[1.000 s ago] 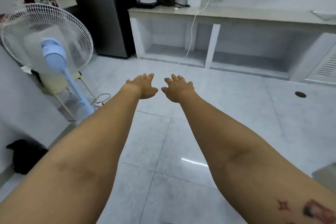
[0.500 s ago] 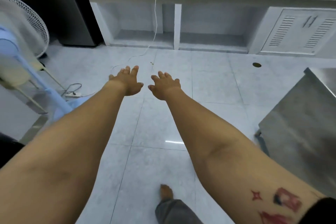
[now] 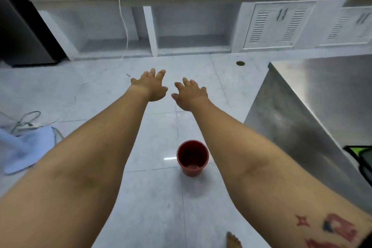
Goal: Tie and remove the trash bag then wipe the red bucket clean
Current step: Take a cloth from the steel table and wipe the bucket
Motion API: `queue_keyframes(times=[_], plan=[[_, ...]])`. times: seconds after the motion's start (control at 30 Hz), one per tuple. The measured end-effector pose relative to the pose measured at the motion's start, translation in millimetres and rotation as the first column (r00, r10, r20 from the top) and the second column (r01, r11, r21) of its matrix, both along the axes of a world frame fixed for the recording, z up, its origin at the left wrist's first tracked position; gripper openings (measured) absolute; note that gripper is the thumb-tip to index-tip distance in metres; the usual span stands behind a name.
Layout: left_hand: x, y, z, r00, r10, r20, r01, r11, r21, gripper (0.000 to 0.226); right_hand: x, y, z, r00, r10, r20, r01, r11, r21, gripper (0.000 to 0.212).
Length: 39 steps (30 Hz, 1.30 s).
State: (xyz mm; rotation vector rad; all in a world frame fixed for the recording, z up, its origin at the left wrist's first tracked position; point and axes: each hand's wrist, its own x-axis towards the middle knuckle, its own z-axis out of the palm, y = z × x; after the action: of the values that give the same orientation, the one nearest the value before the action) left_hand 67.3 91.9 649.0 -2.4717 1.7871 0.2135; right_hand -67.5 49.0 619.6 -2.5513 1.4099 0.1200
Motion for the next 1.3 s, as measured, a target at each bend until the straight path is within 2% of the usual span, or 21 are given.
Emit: queue_keyframes(times=[0.27,0.47,0.73,0.9,1.07,1.17,1.3], plan=[[-147,-96,-47,0.994,-0.087,-0.067,0.089,0.996,0.029,0.065,-157,-89,-29,0.992,-0.107,-0.070,0.109,0.994,0.020,0.056],[-245,-141,-68,0.975,-0.198,-0.098,0.205,0.976,0.069,0.067,-248,-121,-48,0.978,-0.195,-0.076,0.199,0.979,0.048,0.057],[-357,-190,-70,0.886,-0.454,-0.095,0.457,0.889,0.010,0.068,-363,-130,-63,0.913,-0.407,-0.009,0.407,0.913,0.040,0.056],[-451,-204,-64,0.757,-0.638,-0.138,0.643,0.766,-0.015,0.069,-453,-122,-64,0.801,-0.599,-0.020,0.599,0.799,0.059,0.056],[-546,-197,-65,0.585,-0.801,-0.129,0.808,0.590,-0.001,0.067,-527,-98,-58,0.674,-0.739,0.006,0.739,0.674,0.009,0.057],[-594,-186,-71,0.472,-0.877,-0.095,0.882,0.471,0.027,0.067,-569,-70,-63,0.552,-0.834,0.015,0.833,0.552,0.036,0.062],[-643,-165,-91,0.327,-0.943,-0.053,0.942,0.322,0.092,0.067,-614,-28,-83,0.360,-0.933,-0.020,0.922,0.353,0.157,0.071]])
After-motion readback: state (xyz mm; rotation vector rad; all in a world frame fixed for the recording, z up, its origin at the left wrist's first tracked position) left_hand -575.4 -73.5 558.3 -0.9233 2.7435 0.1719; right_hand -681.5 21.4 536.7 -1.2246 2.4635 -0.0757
